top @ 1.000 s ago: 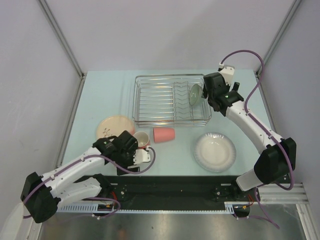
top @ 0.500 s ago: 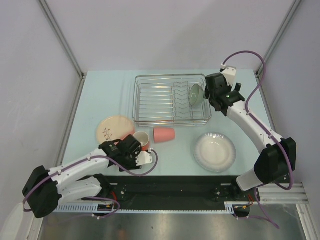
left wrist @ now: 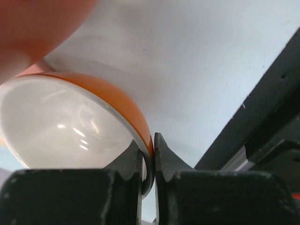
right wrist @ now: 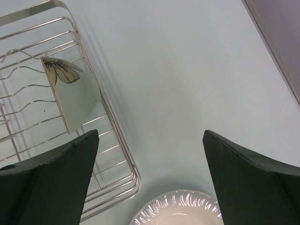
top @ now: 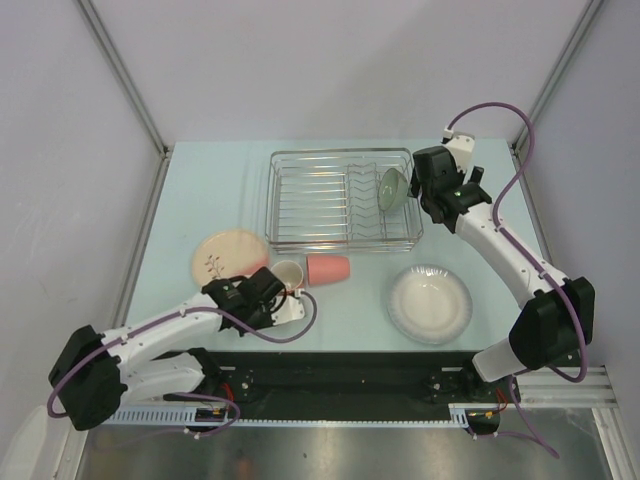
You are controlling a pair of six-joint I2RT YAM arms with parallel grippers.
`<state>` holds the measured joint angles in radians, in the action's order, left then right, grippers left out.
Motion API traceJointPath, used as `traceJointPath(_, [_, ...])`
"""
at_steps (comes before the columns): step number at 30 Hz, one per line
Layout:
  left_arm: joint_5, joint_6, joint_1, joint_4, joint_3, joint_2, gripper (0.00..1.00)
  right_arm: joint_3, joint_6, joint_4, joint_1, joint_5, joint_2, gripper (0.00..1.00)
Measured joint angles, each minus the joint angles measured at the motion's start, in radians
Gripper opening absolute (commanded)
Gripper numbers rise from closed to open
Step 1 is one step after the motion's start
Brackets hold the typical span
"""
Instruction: Load the mixed dishes into the dish rack
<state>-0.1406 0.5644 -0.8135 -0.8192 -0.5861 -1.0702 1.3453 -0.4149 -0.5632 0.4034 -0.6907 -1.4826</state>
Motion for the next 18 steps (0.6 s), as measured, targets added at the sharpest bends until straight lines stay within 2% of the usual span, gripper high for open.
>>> traceJointPath(6, [-0.009,0.004,0.000,-0.194,-0.199,0.081,0.00,-0.006,0.000,0.008,0.000,0.014,0.000,0.98])
traceJointPath(11, [0.018,0.008,0.000,-0.381,-0.595,0.060,0.00,-0.006,-0.004,0.016,0.000,0.026,0.000,0.98])
traceJointPath(14, [0.068,-0.023,0.003,-0.352,-0.856,-0.010,0.00,-0.020,-0.016,0.026,0.000,0.026,0.006,1.00])
traceJointPath(18, [0.183,-0.108,0.018,-0.168,-1.005,-0.099,0.00,-0.080,-0.023,0.047,-0.003,0.018,0.068,1.00])
